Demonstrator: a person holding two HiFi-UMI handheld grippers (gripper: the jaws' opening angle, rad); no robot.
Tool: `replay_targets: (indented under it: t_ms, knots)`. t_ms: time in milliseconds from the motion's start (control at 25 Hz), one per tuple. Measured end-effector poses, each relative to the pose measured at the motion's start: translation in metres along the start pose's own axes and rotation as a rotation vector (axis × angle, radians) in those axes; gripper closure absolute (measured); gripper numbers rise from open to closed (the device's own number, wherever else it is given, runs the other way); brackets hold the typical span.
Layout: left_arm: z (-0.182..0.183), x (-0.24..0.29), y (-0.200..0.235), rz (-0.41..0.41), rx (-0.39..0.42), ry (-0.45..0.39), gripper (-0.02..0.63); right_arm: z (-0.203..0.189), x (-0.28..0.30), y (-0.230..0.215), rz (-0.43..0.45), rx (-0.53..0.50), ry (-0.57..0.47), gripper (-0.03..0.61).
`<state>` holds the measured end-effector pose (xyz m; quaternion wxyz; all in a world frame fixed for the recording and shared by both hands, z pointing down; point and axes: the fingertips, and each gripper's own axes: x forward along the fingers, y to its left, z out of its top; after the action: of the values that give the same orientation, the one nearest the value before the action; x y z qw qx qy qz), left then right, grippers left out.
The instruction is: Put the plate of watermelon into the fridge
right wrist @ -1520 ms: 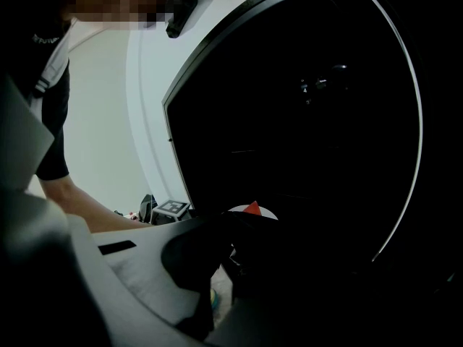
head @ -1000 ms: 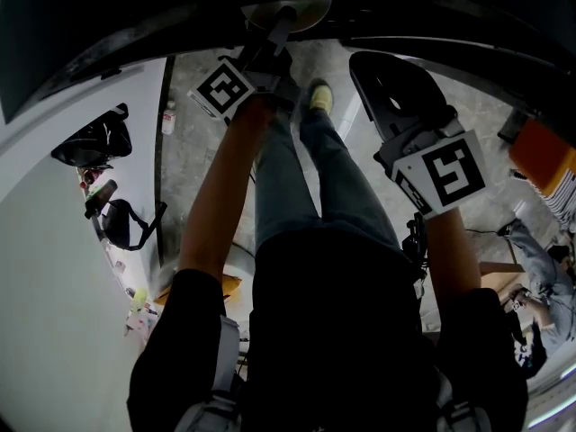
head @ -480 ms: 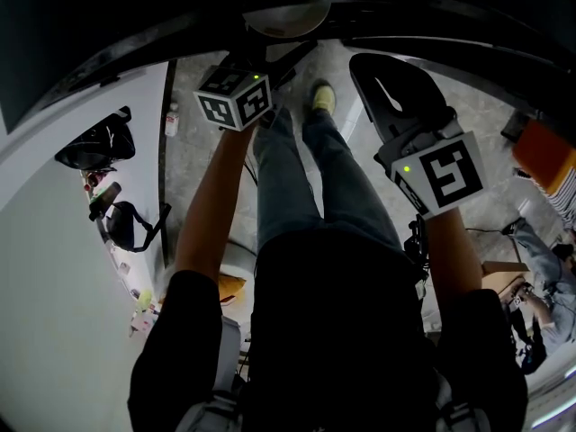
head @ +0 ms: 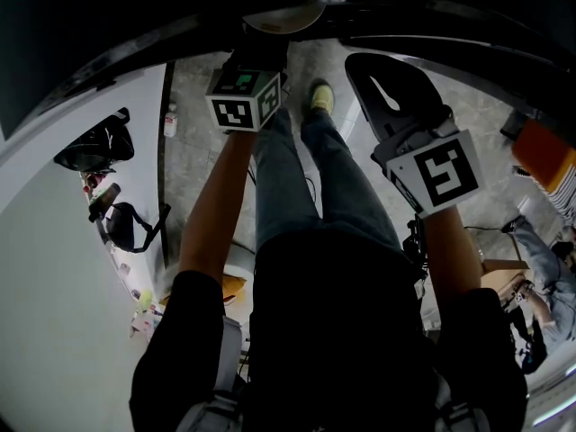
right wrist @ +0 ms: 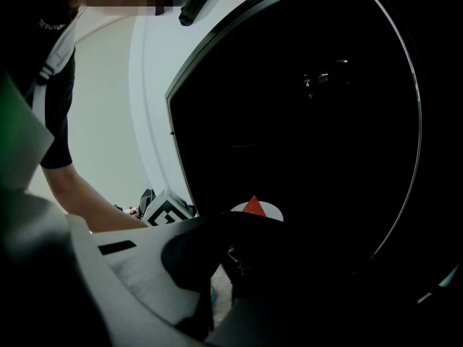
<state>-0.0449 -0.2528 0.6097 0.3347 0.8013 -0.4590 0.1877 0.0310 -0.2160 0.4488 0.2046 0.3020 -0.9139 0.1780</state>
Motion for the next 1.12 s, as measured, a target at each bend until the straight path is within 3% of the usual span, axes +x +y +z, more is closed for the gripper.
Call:
replay_targets:
  t_ms: [200, 400, 560, 840, 1120]
  knots:
    - [0.005, 0.008, 0.007, 0.001, -0.255, 0.032, 0.604, -0.008, -0.003, 0.001, 0.006, 0.001, 0.044, 0.569]
    - [0.015, 0.012, 0.019, 0.079, -0.313, 0.025, 0.604, 0.000, 0.000, 0.000, -0.003, 0.003, -0.010, 0.569]
    - [0.017, 0.008, 0.015, 0.078, -0.291, -0.015, 0.604, -0.005, -0.003, 0.001, 0.002, 0.012, 0.006, 0.569]
    - [0.021, -0.035, -0.013, -0.021, -0.288, -0.074, 0.568, 0.017, -0.018, 0.005, -0.013, -0.003, -0.001, 0.569]
    - [0.052, -0.099, -0.059, -0.080, -0.114, -0.190, 0.589, 0.048, -0.048, 0.003, -0.045, -0.060, -0.030, 0.569]
